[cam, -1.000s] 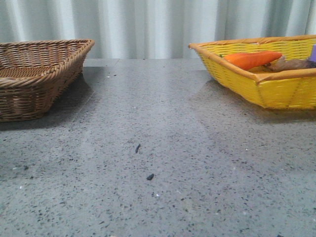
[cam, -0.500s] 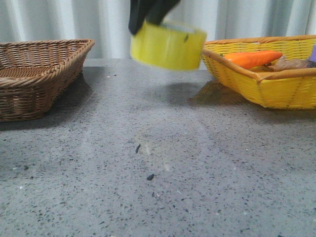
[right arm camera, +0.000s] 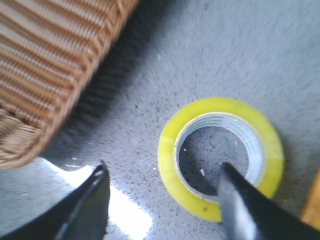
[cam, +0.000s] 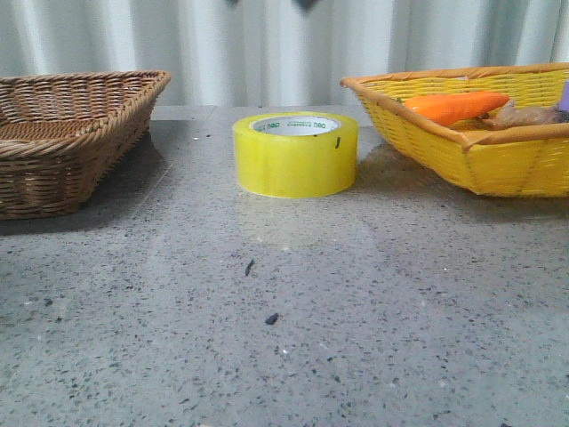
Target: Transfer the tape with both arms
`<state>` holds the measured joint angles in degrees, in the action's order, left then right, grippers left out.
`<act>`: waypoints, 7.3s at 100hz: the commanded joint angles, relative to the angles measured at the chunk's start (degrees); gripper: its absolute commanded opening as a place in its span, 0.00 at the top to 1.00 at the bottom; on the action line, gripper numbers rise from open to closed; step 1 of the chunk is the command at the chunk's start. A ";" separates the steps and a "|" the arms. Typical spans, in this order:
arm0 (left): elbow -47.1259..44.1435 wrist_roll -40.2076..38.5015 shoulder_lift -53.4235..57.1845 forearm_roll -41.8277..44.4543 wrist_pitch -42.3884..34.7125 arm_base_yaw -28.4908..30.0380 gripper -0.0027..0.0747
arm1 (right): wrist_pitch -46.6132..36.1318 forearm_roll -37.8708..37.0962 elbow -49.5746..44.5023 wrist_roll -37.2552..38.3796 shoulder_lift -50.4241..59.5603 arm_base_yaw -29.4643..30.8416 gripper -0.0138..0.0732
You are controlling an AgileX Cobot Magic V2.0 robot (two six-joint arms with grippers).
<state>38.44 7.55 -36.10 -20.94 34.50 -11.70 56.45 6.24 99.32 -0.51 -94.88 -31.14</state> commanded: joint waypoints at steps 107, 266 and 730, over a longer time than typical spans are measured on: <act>57.97 4.78 -62.50 -0.79 14.12 -20.62 0.46 | -21.12 -0.09 -46.51 -4.02 71.87 0.18 0.91; 89.20 -0.34 -64.48 11.21 24.22 -17.14 0.99 | -22.84 -0.29 -46.74 -4.02 72.04 0.18 0.91; -39.14 -0.56 37.94 12.61 -19.50 1.16 0.99 | -34.19 -6.96 -68.57 -4.40 90.96 0.18 0.91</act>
<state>-0.19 7.49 0.25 -8.09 18.65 -10.28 27.31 0.00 29.45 -4.32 -3.17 -31.14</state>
